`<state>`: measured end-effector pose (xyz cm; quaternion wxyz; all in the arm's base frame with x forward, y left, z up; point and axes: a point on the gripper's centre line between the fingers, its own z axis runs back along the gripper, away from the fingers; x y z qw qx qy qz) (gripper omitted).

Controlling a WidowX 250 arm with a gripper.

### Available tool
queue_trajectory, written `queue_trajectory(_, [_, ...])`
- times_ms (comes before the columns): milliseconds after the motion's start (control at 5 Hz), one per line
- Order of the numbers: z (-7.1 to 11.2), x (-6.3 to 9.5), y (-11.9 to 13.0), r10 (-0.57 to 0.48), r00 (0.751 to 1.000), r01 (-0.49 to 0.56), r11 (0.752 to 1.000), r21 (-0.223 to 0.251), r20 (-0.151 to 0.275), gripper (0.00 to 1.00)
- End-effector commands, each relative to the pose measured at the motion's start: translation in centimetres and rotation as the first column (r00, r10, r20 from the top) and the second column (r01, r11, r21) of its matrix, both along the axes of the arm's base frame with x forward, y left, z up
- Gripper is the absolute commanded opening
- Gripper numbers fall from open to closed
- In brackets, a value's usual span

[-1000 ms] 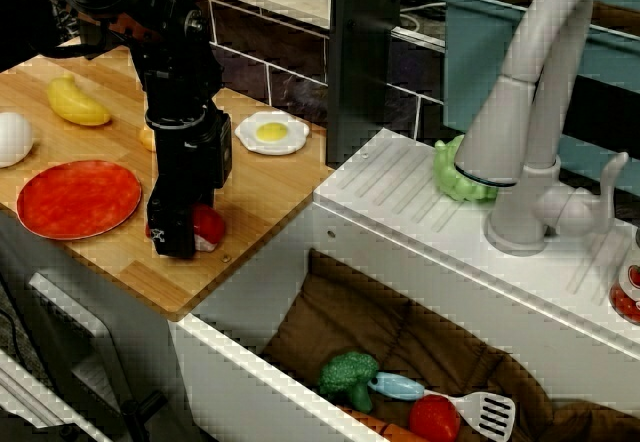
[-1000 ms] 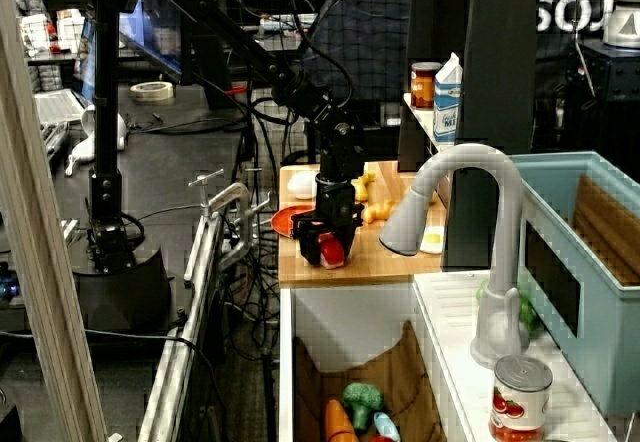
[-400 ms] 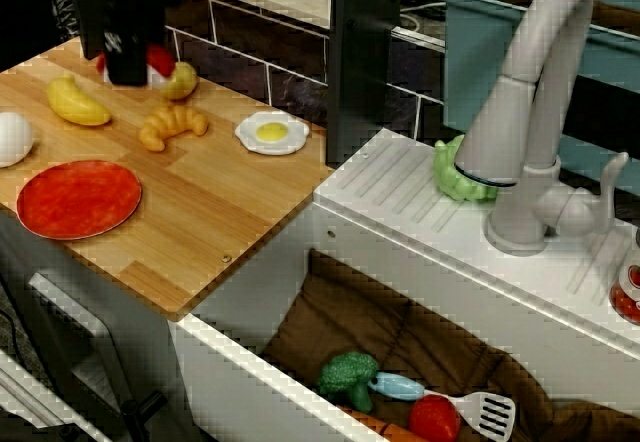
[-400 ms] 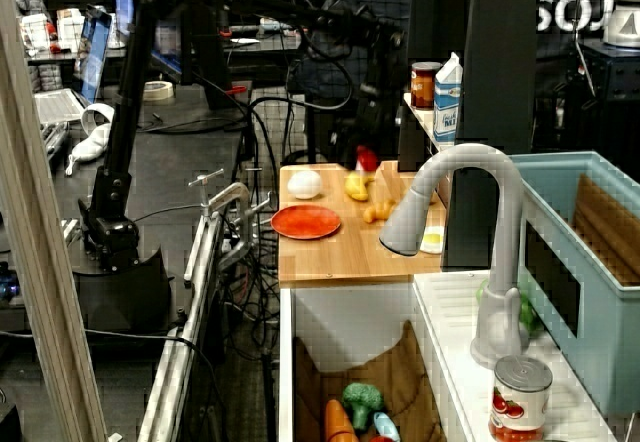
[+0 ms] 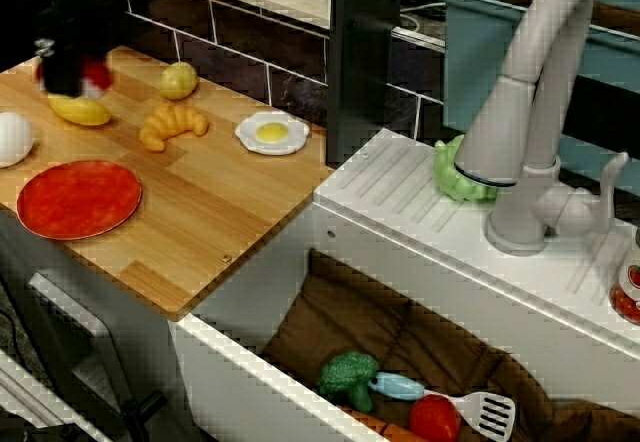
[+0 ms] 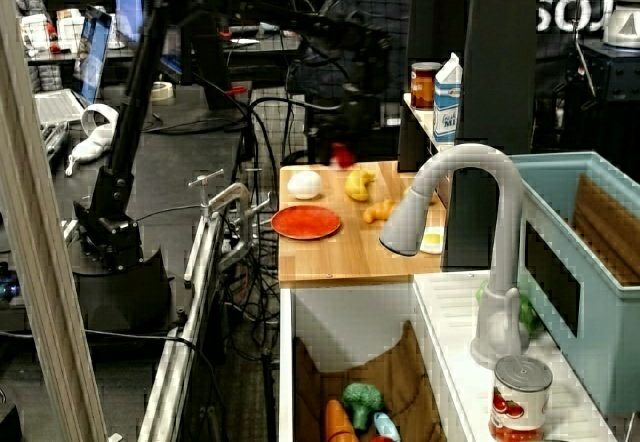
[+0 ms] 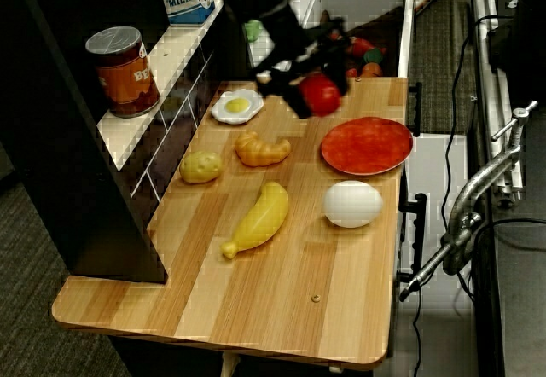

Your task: Put sushi on plate

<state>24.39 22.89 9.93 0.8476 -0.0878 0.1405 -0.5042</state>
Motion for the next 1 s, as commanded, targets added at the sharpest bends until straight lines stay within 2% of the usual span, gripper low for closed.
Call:
queue_trajectory(0, [5.3, -8.9, 1.4, -0.074, 0.997, 0.074, 0.997, -0.003, 0.028, 0.00])
queue_trajectory(200, [4.8, -8.7, 0.5, -0.034, 0.998, 0.035, 0.999, -0.016, 0.058, 0.00])
queue_trajectory(400, [3.7, -8.6, -1.3, 0.001, 0.998, 0.001, 0.999, -0.033, 0.061, 0.00])
queue_trajectory(600, [2.1, -7.6, -2.8, 0.049, 0.997, -0.049, 0.999, -0.008, 0.056, 0.00])
queue_trajectory(800, [1.8, -6.4, -2.9, 0.082, 0.995, -0.081, 0.997, -0.014, 0.056, 0.00])
